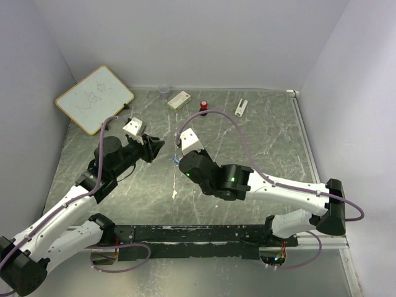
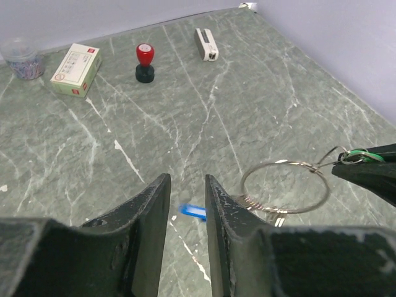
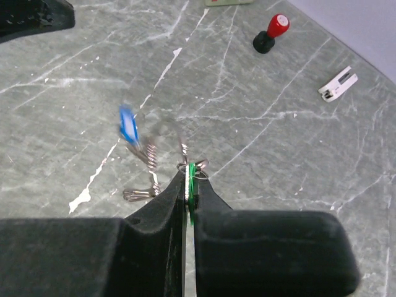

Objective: Remove the keys from the keyring

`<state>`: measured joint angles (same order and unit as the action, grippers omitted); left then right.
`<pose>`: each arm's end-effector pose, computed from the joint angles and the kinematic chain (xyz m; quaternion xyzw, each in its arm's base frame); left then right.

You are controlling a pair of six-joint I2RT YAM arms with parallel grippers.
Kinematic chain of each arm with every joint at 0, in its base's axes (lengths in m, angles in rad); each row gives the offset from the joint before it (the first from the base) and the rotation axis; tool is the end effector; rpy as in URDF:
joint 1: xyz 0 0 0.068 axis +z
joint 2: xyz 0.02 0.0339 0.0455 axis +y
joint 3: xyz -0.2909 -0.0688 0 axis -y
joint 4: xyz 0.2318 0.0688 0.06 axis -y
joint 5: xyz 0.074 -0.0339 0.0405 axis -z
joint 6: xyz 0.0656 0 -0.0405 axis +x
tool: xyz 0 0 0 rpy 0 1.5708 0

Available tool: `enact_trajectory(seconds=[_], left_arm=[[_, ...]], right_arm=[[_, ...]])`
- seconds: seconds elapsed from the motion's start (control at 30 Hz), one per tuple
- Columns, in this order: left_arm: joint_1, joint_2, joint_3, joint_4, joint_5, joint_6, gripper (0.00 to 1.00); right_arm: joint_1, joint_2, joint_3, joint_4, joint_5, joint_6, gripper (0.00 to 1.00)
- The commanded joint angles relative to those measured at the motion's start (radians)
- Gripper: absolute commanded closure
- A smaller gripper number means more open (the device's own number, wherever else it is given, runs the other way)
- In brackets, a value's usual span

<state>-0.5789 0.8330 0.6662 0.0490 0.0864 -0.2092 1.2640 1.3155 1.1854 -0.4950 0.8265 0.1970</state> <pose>0.1654 -0.1148 0.3331 0.1655 0.7288 -0.2846 0.6004 0.1306 0.2526 0.3551 -0.2572 0.7950 0.0120 0.5492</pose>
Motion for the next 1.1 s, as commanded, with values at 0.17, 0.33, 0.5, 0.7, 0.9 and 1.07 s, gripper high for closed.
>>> enact_trajectory(seconds=[0.17,0.33,0.5,0.7,0.9,1.07], left_arm=[[-0.002,0.014,0.008,0.083,0.125,-0.017,0.61],[-0.002,0.026,0.006,0.132,0.271,-0.007,0.61],[-0.002,0.076,0.037,0.163,0.438,-0.003,0.63],[-0.002,0.086,0.019,0.245,0.515,-0.04,0.64],[-0.002,0.06,0.007,0.258,0.553,-0.038,0.62],[-0.002,0.037,-0.024,0.337,0.628,-0.067,0.6]], right_arm=[[0.045,-0.019,0.057,0.03,0.038,-0.073,1.0],[0.081,-0.017,0.093,-0.001,0.0,-0.116,1.0],[0.115,-0.035,0.121,-0.03,-0.034,-0.149,1.0],[0.127,-0.078,0.103,-0.018,-0.018,-0.152,1.0],[0.129,-0.072,0.094,-0.017,0.052,-0.156,1.0],[0.132,-0.049,0.089,-0.012,0.095,-0.166,1.0]])
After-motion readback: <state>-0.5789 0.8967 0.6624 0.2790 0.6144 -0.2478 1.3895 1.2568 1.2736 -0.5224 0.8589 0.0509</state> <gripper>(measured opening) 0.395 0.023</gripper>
